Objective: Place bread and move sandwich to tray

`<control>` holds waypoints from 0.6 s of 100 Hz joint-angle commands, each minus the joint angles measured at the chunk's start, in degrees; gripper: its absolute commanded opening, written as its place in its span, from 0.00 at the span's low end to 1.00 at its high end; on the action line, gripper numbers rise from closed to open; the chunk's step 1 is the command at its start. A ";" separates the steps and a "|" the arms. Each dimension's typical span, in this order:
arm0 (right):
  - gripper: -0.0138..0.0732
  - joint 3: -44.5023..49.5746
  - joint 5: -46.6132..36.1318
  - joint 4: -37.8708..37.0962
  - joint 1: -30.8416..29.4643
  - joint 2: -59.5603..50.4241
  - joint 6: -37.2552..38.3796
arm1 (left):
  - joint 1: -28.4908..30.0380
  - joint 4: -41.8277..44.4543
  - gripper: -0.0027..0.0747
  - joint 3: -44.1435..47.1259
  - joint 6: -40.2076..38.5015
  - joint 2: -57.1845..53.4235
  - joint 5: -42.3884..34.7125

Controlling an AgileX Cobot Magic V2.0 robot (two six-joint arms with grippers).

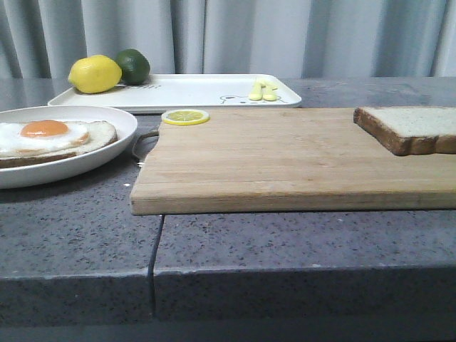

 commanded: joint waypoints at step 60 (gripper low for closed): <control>0.59 -1.58 4.81 4.35 2.47 3.42 -2.57 | 0.11 -0.97 0.81 -2.08 -0.02 0.44 -3.40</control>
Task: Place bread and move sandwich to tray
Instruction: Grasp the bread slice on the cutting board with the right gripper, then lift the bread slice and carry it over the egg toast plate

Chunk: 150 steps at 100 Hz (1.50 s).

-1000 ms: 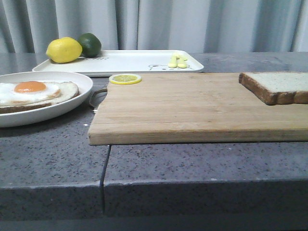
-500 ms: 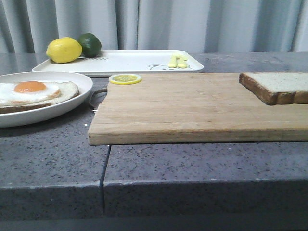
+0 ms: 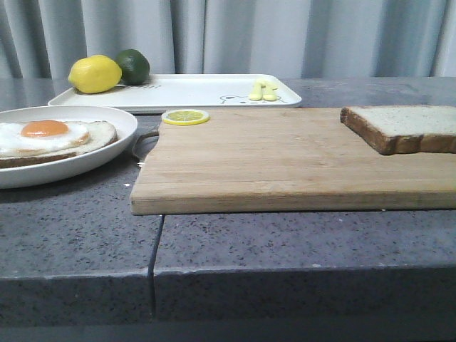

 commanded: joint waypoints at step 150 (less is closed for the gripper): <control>0.04 -1.29 -2.74 26.98 19.24 -27.15 6.54 | 0.11 -0.97 0.81 -2.08 -0.02 0.44 -3.40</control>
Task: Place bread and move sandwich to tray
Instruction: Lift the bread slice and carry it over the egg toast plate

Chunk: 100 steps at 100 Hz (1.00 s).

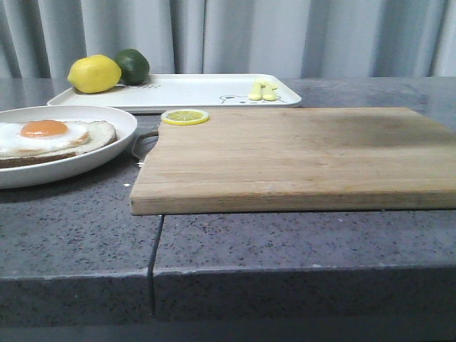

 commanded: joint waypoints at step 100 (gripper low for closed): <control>0.04 -26.19 -33.23 9.39 49.03 27.49 6.18 | 0.11 -0.97 0.81 -2.08 -0.02 0.44 -3.40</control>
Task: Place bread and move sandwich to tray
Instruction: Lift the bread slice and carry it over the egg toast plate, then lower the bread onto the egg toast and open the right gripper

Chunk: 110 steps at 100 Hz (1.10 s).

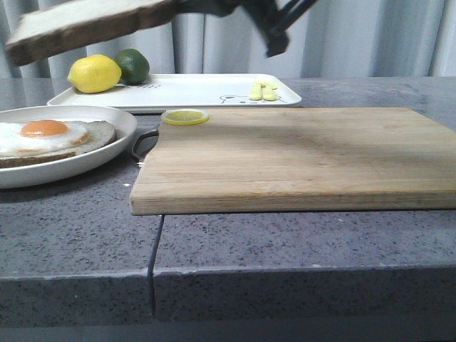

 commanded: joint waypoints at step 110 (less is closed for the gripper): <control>0.63 -7.70 -3.60 4.62 6.28 10.57 2.77 | 0.11 -0.97 0.81 -2.08 -0.02 0.44 -3.44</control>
